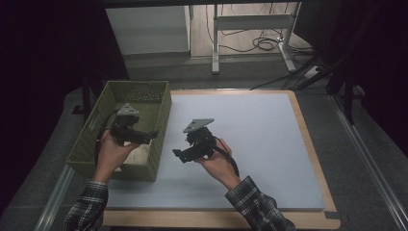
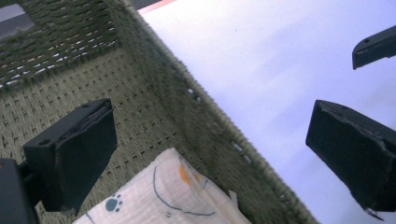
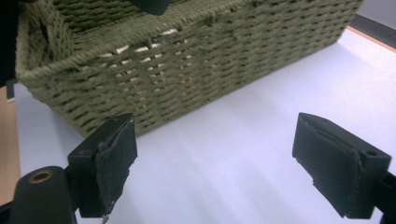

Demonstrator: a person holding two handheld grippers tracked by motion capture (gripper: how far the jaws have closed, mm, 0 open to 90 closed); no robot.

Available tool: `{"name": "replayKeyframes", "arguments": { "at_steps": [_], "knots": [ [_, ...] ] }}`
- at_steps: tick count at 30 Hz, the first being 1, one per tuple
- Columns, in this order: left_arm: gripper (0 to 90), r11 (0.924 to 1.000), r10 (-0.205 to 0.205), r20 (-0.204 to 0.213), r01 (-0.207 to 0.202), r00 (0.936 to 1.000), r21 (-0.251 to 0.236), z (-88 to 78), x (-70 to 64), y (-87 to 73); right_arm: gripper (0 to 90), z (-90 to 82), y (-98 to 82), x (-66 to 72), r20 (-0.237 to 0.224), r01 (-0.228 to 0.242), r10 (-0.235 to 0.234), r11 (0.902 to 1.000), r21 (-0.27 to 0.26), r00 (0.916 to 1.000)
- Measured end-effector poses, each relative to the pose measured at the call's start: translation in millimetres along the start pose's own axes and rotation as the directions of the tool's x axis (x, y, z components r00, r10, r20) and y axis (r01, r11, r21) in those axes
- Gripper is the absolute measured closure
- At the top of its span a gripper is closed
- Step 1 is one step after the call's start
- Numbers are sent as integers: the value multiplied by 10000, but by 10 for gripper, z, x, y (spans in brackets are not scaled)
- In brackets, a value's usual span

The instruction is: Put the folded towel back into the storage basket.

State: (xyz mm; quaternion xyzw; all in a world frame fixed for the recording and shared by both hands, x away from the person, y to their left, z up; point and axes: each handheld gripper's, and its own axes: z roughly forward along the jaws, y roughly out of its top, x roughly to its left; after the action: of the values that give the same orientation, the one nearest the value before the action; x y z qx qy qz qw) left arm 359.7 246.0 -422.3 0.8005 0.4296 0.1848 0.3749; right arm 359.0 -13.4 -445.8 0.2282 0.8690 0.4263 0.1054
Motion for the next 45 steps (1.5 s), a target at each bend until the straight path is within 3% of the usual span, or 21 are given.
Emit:
{"name": "replayKeyframes", "arguments": {
  "at_steps": [12,34,45],
  "knots": [
    [12,9986,525,205,-526,9984,29,88,-261,117,103,-158,-131,-116,84,-135,132,9995,283,9999],
    [8,9945,1039,739,-1048,9918,78,275,-693,294,99,-527,-417,-345,524,-354,344,9992,176,9980],
    [5,9923,1226,1080,-1240,9866,61,452,-946,343,99,-769,-611,-471,686,-521,508,9985,174,9964]
  ]
}}
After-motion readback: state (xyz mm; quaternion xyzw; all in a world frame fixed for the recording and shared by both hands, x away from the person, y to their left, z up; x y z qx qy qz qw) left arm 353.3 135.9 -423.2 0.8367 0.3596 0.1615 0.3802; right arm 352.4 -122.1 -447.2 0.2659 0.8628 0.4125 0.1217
